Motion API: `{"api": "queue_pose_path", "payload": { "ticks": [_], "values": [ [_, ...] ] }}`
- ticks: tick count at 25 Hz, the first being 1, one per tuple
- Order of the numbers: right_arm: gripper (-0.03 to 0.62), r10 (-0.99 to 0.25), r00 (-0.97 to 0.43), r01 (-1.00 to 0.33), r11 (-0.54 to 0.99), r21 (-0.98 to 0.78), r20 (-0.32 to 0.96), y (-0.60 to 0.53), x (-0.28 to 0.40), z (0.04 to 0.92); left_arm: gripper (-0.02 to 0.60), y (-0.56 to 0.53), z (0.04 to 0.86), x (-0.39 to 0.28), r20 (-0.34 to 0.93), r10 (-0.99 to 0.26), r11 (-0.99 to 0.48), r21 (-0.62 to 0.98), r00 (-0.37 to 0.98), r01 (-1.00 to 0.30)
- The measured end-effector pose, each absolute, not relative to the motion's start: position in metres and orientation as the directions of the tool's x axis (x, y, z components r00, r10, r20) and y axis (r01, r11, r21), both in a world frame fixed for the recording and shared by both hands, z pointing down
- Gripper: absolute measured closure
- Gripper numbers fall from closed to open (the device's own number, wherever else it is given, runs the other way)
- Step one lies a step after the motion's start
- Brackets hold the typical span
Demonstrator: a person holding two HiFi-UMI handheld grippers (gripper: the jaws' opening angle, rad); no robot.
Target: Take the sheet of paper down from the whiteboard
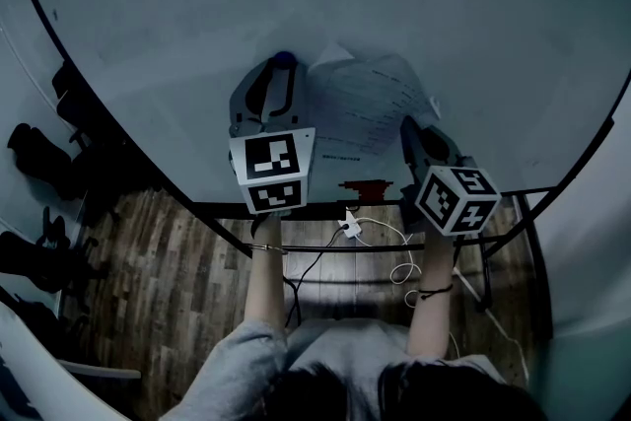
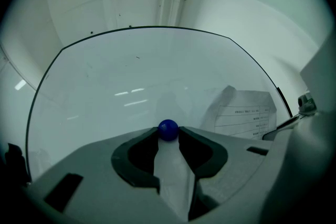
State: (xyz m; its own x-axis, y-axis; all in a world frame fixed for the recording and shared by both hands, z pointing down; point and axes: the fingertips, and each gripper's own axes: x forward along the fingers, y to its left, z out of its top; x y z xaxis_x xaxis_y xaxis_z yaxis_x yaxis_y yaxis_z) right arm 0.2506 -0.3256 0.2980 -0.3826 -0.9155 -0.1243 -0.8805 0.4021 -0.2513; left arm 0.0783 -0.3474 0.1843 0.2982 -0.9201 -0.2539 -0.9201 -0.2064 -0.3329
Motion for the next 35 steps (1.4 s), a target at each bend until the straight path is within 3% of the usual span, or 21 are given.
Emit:
{"api": "queue_pose_path", "payload": {
  "ticks": [16, 35],
  "values": [
    [0.594, -0.917, -0.382, -0.881, 0.399, -0.256, -0.113, -0.317, 0.256, 0.307, 0.477, -0.341, 0.216, 0.063, -0.223, -0.922, -0.273, -0.2, 0.315, -0.941],
    [0.594, -0.893, -0.441, -0.872, 0.45, -0.194, -0.09, -0.304, 0.245, 0.323, 0.575, -0.323, 0.298, 0.038, -0.062, -0.944, -0.324, -0.006, 0.324, -0.946]
  ]
}}
